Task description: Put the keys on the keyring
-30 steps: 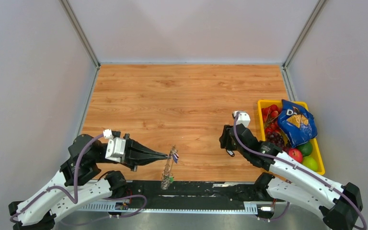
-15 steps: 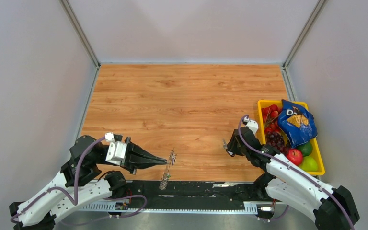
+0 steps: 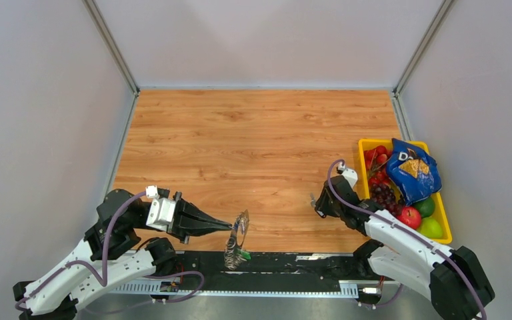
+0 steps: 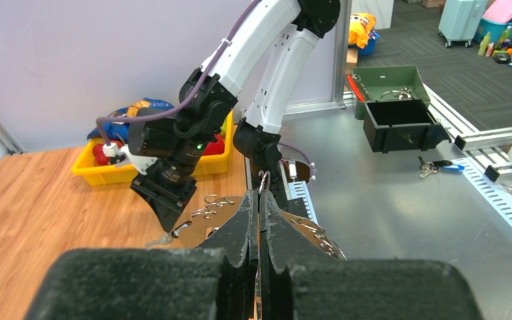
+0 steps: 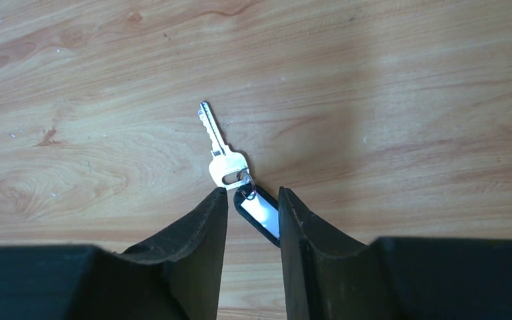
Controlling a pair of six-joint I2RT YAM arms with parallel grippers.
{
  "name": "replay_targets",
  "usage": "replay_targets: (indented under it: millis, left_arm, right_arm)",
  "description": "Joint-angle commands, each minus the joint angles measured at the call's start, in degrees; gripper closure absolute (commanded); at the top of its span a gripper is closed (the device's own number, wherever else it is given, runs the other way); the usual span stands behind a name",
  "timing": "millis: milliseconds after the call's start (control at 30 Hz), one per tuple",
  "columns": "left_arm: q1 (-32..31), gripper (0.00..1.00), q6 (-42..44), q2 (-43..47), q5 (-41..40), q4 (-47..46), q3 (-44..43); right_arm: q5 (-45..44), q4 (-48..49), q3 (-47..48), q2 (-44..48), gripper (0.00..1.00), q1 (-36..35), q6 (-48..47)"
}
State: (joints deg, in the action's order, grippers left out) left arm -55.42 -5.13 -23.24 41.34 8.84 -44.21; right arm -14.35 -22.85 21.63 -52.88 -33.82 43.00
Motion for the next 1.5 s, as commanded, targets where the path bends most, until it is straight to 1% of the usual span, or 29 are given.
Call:
replay_targets:
  millis: [0,67,333,700,933,1100,1267,1300,1333,1367,1467]
  left_arm:
    - [-0.1,1.00,0.2,0.7,0.5,-2.6,-0.2]
    - [-0.2,1.00,0.3,0.7,0.4,-2.5,-0.2]
    - [-0.2,1.00,0.4,0.7,0.3,-2.3,-0.2]
    - [-0.1,1.00,0.5,0.7,0.1,-1.9,-0.2]
    - [-0.1,1.00,0.5,0.8,0.0,-1.7,-0.3]
    - [-0.2,1.00,0.6,0.9,-0.1,-1.6,-0.3]
    - [-0.1,1.00,0.6,0.9,-0.2,-1.6,-0.3]
    - [-0.1,1.00,0.6,0.9,-0.1,-1.6,-0.3]
    - [-0.1,1.00,0.6,0.9,-0.1,-1.6,-0.3]
    - [-0.1,1.00,0.6,0.9,-0.2,-1.6,-0.3]
    - [-0.1,1.00,0.6,0.9,-0.3,-1.5,-0.3]
  right_arm:
    - [1.0,4.8,-0.1,-1.7,0.65,0.5,-0.1]
    - [1.2,5.6,0.1,-2.3,0.69,0.6,-0.3]
    - [1.7,6.8,0.4,-3.8,0.76,0.7,-1.0]
    - [2.3,8.0,-0.2,-4.8,0.80,0.8,-1.0]
    - [2.7,8.6,-0.7,-5.6,0.81,0.8,-1.0]
    - [3.2,8.9,-0.7,-5.8,0.90,0.8,-1.1]
    - [3.8,9.6,-0.8,-6.5,0.92,0.9,-1.3]
    - [4.0,9.8,-0.8,-6.6,0.94,0.9,-1.3]
    - [4.2,10.1,-0.9,-6.7,0.98,0.8,-1.4]
    - [4.5,10.3,-0.9,-6.8,1.00,0.9,-1.5]
    - [5.4,10.9,-0.9,-5.6,1.00,0.9,-2.2]
